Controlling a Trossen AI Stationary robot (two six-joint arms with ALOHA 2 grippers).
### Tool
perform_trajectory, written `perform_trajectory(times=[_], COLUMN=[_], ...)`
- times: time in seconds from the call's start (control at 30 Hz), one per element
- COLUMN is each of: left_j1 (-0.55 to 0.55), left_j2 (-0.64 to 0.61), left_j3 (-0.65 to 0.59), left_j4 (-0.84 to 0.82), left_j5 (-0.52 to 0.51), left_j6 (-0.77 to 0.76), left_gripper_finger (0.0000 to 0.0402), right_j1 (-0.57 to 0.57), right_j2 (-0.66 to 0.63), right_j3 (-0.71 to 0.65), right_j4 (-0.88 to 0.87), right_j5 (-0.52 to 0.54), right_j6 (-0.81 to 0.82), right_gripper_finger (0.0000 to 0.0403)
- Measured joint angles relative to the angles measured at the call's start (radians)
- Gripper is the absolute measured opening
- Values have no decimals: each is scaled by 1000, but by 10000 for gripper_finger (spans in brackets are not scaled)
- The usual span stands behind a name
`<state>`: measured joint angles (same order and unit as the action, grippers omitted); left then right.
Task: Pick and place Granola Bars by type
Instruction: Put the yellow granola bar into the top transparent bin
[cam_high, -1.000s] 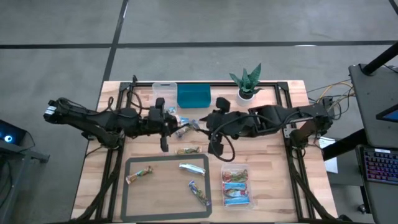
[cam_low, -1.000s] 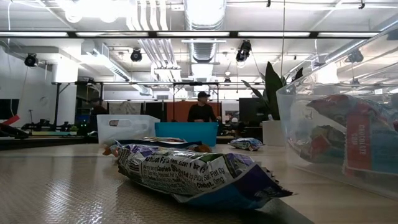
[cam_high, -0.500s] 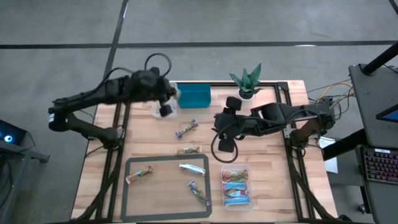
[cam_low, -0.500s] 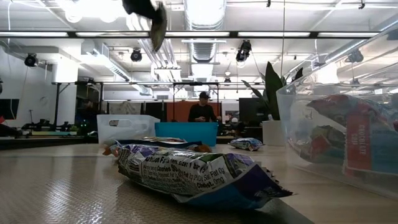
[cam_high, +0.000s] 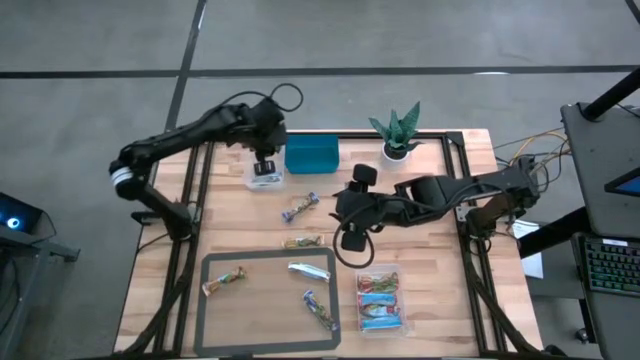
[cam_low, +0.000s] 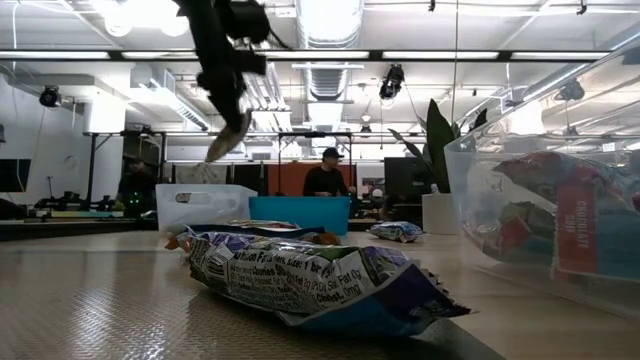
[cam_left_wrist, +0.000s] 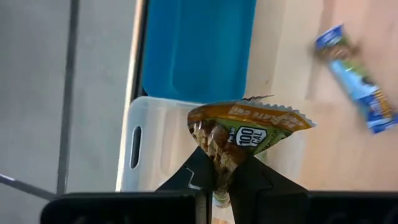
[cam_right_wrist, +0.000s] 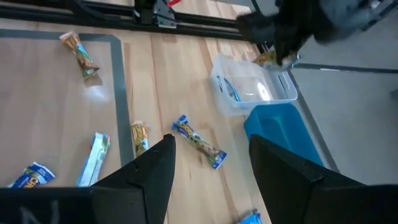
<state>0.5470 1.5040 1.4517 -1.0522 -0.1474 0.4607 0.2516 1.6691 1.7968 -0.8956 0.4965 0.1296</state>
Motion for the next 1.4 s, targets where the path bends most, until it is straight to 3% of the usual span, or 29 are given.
perform_trajectory(times=[0.3, 0.9, 1.4], left_j1=[57, 96, 108], left_j2=[145, 143, 197], left_j3=[-20, -296, -365], left_j4=[17, 274, 349], left_j5=[1, 9, 22], left_j6=[36, 39, 8], left_gripper_finger=[9, 8, 7], right_j1=[10, 11, 11], right_j2=[1, 1, 1], right_j3=[-29, -36, -36], right_j4=[4, 5, 8], right_j5=[0, -2, -7], right_j6=[33, 27, 25], right_gripper_finger=[196, 196, 196])
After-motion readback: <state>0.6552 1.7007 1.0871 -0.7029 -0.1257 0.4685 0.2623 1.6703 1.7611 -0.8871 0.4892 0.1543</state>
